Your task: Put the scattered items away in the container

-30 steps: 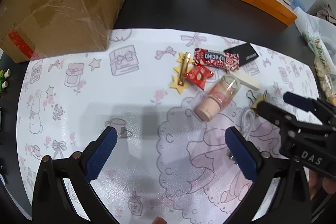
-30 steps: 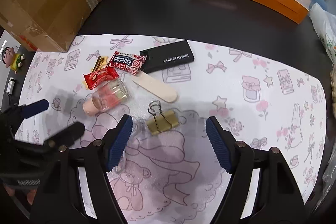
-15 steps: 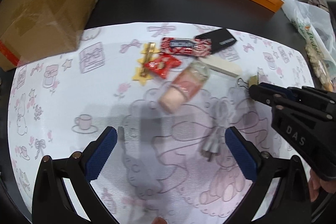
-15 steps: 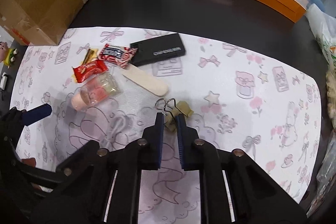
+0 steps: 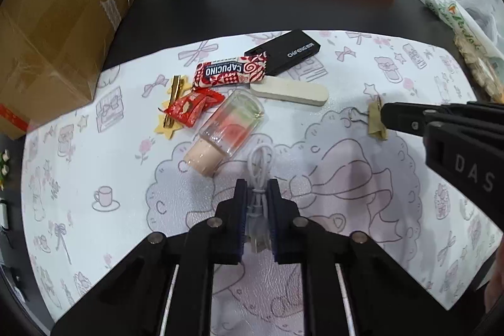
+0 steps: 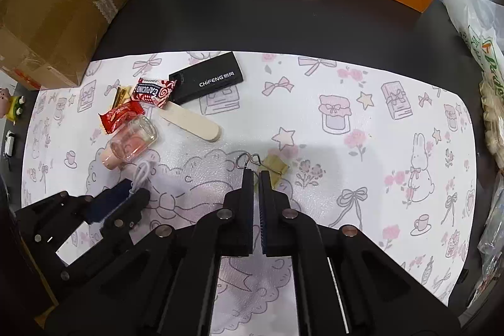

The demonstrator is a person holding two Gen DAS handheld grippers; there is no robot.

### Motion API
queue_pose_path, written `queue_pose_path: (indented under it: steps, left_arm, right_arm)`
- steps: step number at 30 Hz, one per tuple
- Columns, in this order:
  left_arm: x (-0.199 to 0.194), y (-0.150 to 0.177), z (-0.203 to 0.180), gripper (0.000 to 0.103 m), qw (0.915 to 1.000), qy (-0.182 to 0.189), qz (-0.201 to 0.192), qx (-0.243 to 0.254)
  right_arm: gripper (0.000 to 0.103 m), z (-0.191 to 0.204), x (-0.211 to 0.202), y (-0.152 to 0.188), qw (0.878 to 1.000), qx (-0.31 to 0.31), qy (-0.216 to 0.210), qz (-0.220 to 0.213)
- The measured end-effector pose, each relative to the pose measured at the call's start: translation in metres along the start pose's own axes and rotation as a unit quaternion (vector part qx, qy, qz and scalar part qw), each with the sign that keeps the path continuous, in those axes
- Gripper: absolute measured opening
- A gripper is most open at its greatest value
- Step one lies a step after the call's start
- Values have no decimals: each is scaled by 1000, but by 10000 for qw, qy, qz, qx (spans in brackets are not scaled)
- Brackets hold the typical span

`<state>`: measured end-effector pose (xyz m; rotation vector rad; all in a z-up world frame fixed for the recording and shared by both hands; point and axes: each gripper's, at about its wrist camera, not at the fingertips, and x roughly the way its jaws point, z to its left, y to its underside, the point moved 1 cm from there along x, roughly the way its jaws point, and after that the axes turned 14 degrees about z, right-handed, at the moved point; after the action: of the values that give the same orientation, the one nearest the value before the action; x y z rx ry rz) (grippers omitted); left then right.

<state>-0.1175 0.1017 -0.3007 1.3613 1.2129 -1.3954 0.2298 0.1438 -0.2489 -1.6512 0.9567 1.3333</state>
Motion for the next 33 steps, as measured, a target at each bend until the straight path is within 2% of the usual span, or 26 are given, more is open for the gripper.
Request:
queue_pose_path:
  steps: [7,33]
  left_arm:
    - [-2,-2,9,11,9995,282,38,-111]
    - [-62,3,16,10,9982,263,-542,-31]
  right_arm:
    - [2,6,0,6,9999,-68,-54,-56]
    - [0,21,-32,20,9983,-153,-345,-447]
